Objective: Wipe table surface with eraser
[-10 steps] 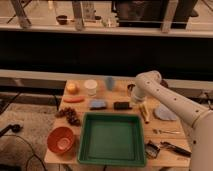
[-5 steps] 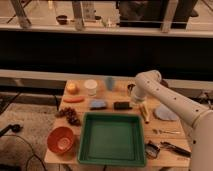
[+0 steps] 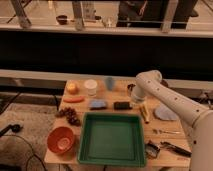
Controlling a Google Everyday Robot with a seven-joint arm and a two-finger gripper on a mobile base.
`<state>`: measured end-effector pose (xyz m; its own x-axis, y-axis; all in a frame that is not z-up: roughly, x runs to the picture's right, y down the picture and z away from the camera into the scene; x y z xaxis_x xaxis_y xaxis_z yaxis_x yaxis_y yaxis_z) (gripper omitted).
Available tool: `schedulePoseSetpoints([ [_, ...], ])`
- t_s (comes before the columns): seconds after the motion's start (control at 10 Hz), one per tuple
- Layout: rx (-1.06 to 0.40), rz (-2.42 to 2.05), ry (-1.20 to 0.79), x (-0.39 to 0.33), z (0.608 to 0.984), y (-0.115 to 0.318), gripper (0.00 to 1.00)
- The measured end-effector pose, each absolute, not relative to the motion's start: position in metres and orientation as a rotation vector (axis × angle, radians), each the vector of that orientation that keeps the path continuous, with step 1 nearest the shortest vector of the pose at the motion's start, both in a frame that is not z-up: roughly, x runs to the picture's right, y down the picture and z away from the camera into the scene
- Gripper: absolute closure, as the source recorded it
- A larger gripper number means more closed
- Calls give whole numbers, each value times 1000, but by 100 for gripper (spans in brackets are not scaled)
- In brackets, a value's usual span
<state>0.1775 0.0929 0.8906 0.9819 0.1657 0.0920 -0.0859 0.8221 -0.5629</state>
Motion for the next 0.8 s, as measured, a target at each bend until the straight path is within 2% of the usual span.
schedulePoseSetpoints([
  [0.2,-593,118,-150,176,888,94,52],
  [0.4,-591,96,-164,173,885,94,28],
  [0.6,-586,86,-170,171,884,93,20],
  [0.8,-584,80,-173,170,882,93,20],
])
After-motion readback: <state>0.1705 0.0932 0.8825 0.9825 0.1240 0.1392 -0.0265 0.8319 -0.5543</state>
